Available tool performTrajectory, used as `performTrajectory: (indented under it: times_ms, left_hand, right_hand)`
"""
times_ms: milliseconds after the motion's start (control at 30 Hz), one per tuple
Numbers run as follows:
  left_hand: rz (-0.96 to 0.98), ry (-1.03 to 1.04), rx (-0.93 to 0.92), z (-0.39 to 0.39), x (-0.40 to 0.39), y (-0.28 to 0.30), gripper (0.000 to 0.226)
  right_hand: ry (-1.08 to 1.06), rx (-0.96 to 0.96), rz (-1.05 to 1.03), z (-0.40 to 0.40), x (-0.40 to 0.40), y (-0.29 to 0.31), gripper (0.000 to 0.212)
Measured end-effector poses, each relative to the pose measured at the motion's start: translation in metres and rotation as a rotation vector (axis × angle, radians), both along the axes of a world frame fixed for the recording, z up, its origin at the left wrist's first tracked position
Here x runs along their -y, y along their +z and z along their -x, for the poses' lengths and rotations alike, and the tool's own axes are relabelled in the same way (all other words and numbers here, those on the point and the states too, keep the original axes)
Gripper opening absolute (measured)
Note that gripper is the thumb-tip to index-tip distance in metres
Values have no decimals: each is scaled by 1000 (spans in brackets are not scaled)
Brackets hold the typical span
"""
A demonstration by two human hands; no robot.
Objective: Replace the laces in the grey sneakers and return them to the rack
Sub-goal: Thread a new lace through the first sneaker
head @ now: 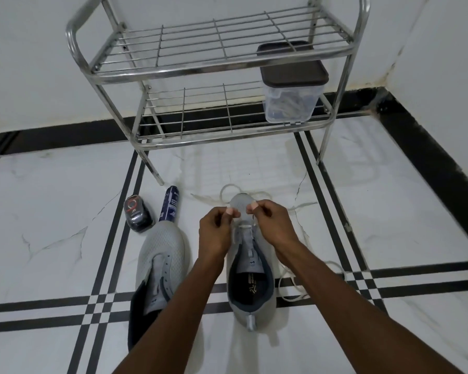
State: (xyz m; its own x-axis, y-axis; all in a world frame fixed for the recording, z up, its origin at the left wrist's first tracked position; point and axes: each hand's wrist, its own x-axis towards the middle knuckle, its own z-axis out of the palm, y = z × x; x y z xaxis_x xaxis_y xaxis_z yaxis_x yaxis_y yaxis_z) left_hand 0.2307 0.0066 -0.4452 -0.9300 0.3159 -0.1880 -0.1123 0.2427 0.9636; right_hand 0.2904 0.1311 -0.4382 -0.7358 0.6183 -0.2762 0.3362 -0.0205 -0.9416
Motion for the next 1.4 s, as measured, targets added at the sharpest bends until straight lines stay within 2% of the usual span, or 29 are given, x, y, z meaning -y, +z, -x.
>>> performTrajectory:
  times_ms: [267, 600, 800, 1000, 1400]
  left_hand:
    - [-122, -62, -52, 26, -13, 96, 23]
    - [-233, -74, -278, 74, -51, 282, 26]
    - [-267, -64, -407, 87, -63, 367, 24]
    - [-291, -40, -438, 90, -69, 404, 21]
    - [-400, 29, -407, 86, -71, 417, 10]
  right_hand:
    - [8, -133, 19, 23, -16, 100, 28]
    - [-38, -371, -142, 69, -41, 288, 29]
    - [-55, -448, -222, 82, -51, 368, 29]
    - [-54, -453, -295, 88, -52, 402, 28]
    - [-58, -491, -258, 88, -45, 417, 11]
